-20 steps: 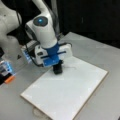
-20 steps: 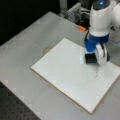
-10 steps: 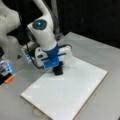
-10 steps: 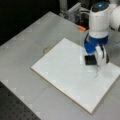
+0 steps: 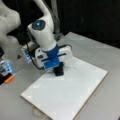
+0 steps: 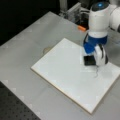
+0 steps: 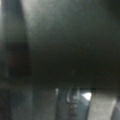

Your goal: Erasing curve lines

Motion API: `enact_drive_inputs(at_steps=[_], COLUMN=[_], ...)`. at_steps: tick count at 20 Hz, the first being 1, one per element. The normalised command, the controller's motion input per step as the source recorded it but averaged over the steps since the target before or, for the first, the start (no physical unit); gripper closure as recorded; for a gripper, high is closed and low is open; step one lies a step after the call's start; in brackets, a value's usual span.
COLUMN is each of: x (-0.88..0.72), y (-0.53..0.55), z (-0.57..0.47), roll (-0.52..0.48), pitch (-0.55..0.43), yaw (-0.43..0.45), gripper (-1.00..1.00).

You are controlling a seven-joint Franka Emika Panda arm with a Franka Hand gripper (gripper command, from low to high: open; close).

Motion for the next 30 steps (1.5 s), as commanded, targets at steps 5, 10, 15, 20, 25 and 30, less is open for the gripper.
enact_drive_inputs(at_steps=[5,10,15,20,25,30], x=[-0.19,-0.15,-0.19,-0.20,-0.26,-0.30], y=[0.22,0.27,0.25,0.24,0.18,0.15], z=[-0.53,-0.58,-0.59,-0.57,-0.57,-0.57], roll=[0.100,0.111,0.122,0.120,0.087,0.073], pitch=[-0.258,-0.246,-0.233,-0.224,-0.220,-0.219], yaw=[-0.131,-0.175,-0.181,-0.155,-0.119,-0.109], gripper=[1.00,1.00,1.00,1.00,1.00,1.00])
